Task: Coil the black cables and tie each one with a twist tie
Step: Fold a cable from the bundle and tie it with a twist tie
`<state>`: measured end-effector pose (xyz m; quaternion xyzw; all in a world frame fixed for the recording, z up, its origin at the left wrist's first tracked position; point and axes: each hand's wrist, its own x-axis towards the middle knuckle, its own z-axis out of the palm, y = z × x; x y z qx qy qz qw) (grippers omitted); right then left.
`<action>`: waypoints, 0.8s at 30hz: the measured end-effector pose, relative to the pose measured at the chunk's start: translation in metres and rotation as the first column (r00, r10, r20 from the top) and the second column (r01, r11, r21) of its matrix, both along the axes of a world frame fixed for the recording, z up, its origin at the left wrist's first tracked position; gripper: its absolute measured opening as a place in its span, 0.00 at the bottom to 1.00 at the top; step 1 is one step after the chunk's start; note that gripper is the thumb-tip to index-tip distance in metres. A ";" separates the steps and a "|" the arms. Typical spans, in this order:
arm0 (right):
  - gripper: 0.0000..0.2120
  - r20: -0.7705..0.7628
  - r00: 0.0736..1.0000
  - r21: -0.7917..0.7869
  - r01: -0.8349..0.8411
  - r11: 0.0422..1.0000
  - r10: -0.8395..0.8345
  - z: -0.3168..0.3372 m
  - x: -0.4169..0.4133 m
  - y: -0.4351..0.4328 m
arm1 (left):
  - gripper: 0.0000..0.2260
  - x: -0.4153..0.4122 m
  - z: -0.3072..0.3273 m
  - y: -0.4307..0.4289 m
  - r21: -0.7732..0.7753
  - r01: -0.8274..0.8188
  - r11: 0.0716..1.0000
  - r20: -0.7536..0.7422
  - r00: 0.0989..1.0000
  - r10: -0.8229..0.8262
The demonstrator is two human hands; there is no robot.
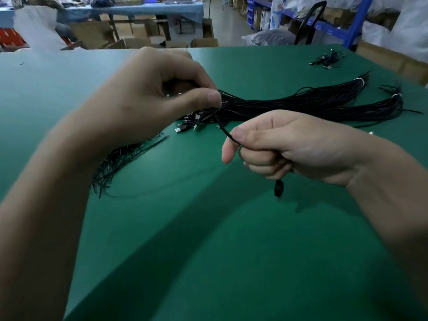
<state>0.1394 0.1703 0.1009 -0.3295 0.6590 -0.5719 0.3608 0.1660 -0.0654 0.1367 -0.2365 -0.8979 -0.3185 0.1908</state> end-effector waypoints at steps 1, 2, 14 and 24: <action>0.16 0.021 1.000 -0.002 0.011 1.000 -0.011 0.000 0.000 0.000 | 0.09 0.000 -0.001 0.000 -0.032 -0.005 0.999 -0.022 1.000 0.004; 0.17 0.041 0.999 -0.007 0.026 1.000 -0.025 0.000 0.000 0.000 | 0.10 0.000 -0.002 0.003 -0.039 -0.010 0.999 -0.049 0.999 0.008; 0.14 0.251 0.968 -0.325 0.072 0.943 0.013 0.016 0.007 -0.004 | 0.15 -0.018 -0.053 0.047 0.413 0.011 0.911 0.110 0.992 -0.061; 0.14 0.368 0.847 -0.428 0.520 0.740 -0.383 0.012 -0.012 0.001 | 0.12 -0.003 -0.073 0.090 0.058 0.021 0.998 0.163 0.986 -0.030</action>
